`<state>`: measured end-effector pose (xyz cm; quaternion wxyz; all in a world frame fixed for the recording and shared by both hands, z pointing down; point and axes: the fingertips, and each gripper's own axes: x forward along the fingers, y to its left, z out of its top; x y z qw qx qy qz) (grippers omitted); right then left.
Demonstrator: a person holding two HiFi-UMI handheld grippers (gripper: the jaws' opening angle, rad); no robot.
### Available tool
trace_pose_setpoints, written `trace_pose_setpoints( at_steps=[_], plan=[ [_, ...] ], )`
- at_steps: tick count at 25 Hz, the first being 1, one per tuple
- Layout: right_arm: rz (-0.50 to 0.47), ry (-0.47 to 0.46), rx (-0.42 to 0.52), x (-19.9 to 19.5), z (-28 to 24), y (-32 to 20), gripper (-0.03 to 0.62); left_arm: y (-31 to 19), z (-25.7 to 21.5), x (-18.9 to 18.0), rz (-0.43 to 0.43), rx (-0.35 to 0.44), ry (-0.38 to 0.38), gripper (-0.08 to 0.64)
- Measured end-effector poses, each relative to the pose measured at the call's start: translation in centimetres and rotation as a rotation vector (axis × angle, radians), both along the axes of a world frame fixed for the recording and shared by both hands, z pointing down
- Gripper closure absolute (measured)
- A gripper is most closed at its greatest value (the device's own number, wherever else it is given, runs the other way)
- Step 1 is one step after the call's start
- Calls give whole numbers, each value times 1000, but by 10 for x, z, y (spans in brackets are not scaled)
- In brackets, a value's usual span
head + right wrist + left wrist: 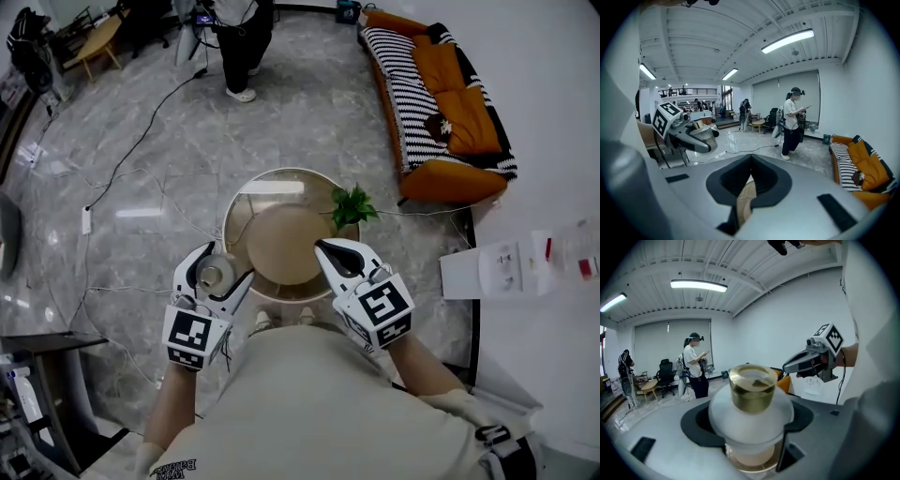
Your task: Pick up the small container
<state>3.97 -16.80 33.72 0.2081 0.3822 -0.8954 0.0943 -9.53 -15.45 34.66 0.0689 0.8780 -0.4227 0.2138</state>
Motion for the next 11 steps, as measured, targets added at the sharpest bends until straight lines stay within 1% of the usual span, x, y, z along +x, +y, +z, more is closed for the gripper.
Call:
trace_pose_setpoints(
  at_steps=[11],
  plan=[
    [47, 7, 13, -3, 2, -7, 595, 0, 5, 0, 27, -17, -6, 224]
  ],
)
